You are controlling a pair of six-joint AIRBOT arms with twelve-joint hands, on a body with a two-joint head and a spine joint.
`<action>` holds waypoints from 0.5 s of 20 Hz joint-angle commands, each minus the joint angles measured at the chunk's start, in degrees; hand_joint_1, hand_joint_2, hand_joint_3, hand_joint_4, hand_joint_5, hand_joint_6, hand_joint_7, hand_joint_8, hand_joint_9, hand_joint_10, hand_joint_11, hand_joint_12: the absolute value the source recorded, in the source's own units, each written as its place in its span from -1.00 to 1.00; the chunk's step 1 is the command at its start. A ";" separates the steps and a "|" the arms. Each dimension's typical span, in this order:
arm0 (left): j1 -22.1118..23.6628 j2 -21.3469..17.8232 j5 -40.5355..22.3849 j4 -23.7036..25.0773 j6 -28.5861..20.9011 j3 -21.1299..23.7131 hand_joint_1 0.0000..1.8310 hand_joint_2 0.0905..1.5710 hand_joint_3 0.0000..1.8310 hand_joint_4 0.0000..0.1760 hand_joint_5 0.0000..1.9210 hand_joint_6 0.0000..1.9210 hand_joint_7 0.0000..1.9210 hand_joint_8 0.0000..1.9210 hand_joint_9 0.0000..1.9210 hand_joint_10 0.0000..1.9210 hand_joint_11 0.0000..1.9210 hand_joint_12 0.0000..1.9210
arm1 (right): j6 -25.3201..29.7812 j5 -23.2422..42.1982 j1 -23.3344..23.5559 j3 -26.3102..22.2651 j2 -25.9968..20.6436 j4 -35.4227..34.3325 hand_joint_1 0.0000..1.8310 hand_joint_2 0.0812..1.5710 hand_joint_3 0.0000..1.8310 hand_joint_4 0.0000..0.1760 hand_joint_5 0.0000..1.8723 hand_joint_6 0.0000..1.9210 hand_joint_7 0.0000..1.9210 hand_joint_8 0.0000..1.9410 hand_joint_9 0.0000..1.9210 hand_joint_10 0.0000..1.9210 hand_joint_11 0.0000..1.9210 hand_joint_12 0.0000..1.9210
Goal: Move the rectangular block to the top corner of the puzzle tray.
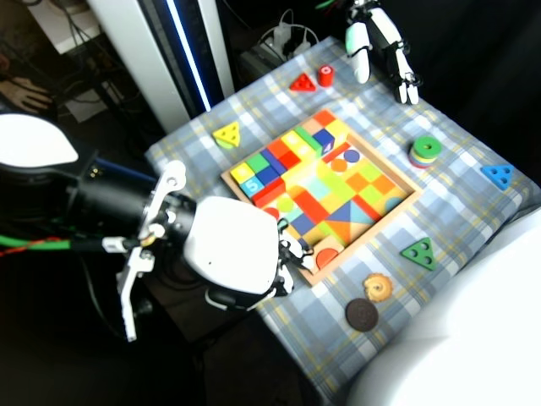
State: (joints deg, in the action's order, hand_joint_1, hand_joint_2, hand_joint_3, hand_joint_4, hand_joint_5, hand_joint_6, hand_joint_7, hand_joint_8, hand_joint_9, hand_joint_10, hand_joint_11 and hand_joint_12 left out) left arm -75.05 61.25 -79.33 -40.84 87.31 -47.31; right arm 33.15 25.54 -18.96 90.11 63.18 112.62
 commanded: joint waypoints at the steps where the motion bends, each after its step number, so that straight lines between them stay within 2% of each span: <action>1: 0.48 -0.19 -6.64 2.25 -0.34 -0.09 -0.38 0.74 -1.00 -0.27 -0.65 -1.00 -0.80 -1.00 -0.85 -1.00 -1.00 -0.69 | -0.45 -2.07 1.05 -0.13 -0.05 -1.27 0.88 0.42 -0.97 -1.00 -0.58 -1.00 0.34 1.00 0.57 1.00 0.64 1.00; 3: 0.47 -0.19 -6.64 2.24 -0.34 -0.11 -0.35 0.73 -1.00 -0.13 -0.64 -1.00 -0.80 -1.00 -0.86 -1.00 -1.00 -0.71 | -0.45 -2.12 2.37 -0.54 -0.05 -1.29 0.88 0.42 -0.98 -1.00 -0.58 -1.00 0.35 1.00 0.58 1.00 0.65 1.00; 5: 0.46 -0.22 -6.65 2.24 -0.34 -0.09 -0.35 0.73 -1.00 -0.29 -0.63 -1.00 -0.79 -1.00 -0.85 -1.00 -1.00 -0.67 | -0.45 -2.14 5.27 -2.31 -1.52 -1.64 0.88 0.43 -0.98 -1.00 -0.58 -1.00 0.38 1.00 0.59 1.00 0.66 1.00; 6: 0.46 -0.26 -6.63 2.24 -0.34 -0.10 -0.36 0.73 -1.00 -0.27 -0.63 -1.00 -0.80 -1.00 -0.86 -1.00 -1.00 -0.70 | -0.68 -2.17 7.01 -4.18 -3.61 -2.87 0.88 0.44 -0.98 -1.00 -0.60 -1.00 0.39 1.00 0.59 1.00 0.66 1.00; 7: 0.45 -0.29 -6.78 2.24 -0.34 -0.09 -0.37 0.74 -1.00 -0.27 -0.63 -1.00 -0.80 -1.00 -0.87 -1.00 -1.00 -0.74 | -10.53 -4.03 7.16 -7.91 -6.90 -13.04 0.86 0.45 -0.97 -1.00 -0.61 -1.00 0.39 1.00 0.59 1.00 0.66 1.00; 8: 0.41 -0.34 -6.86 2.24 -0.34 -0.06 -0.36 0.74 -1.00 -0.32 -0.63 -1.00 -0.80 -1.00 -0.87 -1.00 -1.00 -0.74 | -12.19 -4.67 7.10 -10.25 -8.64 -15.43 0.83 0.45 -0.97 -1.00 -0.63 -1.00 0.39 1.00 0.58 1.00 0.64 1.00; 9: 0.30 -0.42 -7.01 2.24 -0.34 -0.01 -0.37 0.74 -1.00 -0.32 -0.63 -1.00 -0.80 -1.00 -0.86 -1.00 -1.00 -0.70 | -17.74 -6.34 7.39 -13.90 -11.29 -20.64 0.83 0.44 -0.99 -1.00 -0.64 -1.00 0.37 1.00 0.57 1.00 0.62 1.00; 10: 0.17 -0.45 -7.23 2.17 -0.34 0.00 -0.40 0.74 -1.00 -0.26 -0.63 -1.00 -0.79 -1.00 -0.86 -1.00 -1.00 -0.70 | -24.73 -6.33 7.38 -16.16 -13.03 -27.52 0.70 0.44 -0.99 -1.00 -0.66 -1.00 0.32 1.00 0.54 1.00 0.58 1.00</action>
State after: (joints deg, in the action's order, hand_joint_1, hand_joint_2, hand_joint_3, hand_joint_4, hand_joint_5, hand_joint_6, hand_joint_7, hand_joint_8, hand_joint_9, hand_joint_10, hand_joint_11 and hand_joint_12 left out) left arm -75.26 61.19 -79.66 -41.17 87.35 -47.31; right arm 6.68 20.38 -12.73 72.66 49.04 85.49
